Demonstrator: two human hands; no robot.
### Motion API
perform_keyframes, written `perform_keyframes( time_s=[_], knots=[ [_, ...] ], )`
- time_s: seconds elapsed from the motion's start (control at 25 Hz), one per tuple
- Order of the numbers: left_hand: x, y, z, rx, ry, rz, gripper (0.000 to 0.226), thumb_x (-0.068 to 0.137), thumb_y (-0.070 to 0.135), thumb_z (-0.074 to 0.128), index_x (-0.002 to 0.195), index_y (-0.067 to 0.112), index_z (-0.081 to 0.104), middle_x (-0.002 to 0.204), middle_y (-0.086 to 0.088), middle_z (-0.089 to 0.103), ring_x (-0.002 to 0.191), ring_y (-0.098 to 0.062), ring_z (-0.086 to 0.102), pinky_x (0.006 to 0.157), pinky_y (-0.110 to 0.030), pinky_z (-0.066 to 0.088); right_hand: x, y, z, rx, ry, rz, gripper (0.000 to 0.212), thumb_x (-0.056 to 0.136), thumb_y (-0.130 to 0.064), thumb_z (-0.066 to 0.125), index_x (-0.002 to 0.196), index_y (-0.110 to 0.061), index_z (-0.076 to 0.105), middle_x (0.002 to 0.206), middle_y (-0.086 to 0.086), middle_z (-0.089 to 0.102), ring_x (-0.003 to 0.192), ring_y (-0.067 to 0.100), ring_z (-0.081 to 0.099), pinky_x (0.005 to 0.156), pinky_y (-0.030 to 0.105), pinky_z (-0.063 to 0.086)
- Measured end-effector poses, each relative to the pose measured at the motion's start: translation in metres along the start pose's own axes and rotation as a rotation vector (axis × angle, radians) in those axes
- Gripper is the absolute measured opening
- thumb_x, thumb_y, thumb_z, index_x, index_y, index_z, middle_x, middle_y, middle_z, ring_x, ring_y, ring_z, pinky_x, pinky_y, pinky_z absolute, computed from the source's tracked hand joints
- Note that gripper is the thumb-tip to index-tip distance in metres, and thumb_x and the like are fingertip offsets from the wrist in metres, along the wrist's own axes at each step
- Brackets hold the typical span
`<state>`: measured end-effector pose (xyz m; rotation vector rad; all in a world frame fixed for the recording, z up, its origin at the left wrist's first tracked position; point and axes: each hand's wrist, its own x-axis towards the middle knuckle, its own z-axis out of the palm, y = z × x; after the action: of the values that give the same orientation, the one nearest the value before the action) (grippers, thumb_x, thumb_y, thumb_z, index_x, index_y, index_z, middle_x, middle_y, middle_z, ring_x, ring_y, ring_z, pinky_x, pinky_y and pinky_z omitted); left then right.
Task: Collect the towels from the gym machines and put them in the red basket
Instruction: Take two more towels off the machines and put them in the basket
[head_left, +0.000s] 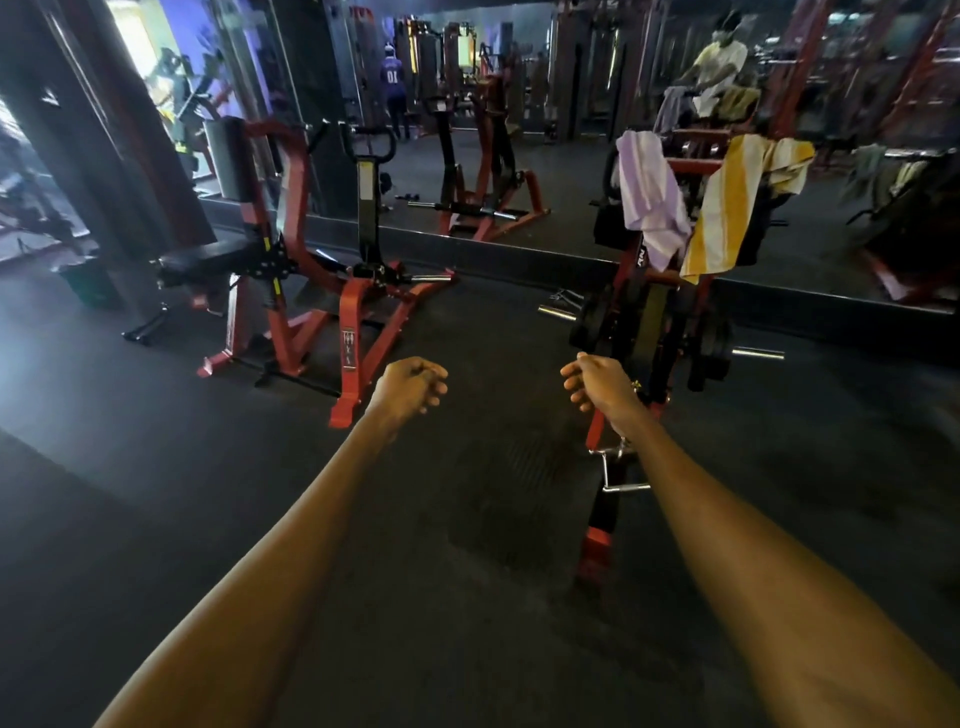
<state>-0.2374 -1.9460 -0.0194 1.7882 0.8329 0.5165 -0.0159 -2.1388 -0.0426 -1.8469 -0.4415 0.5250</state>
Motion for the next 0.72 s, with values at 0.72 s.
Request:
perform_keyframes(
  time_s=[0.72],
  knots=[
    [0.475,-0.030,-0.049,0.011,-0.147,0.011,0.022,0.097,0.015,0.051,0.086,0.022,0.068,0.077,0.001,0.071,0.060,-0.013,0.062,0.054,-0.024,0.046,0.409,-0.076,0.144,-0.037,0.152,0.098,0.043,0.104,-0.033,0.037,0.080,-0.014,0.066,0.066,0.001,0.063,0.049,0.011,0.055,0.042,0.024,0.040]
  ],
)
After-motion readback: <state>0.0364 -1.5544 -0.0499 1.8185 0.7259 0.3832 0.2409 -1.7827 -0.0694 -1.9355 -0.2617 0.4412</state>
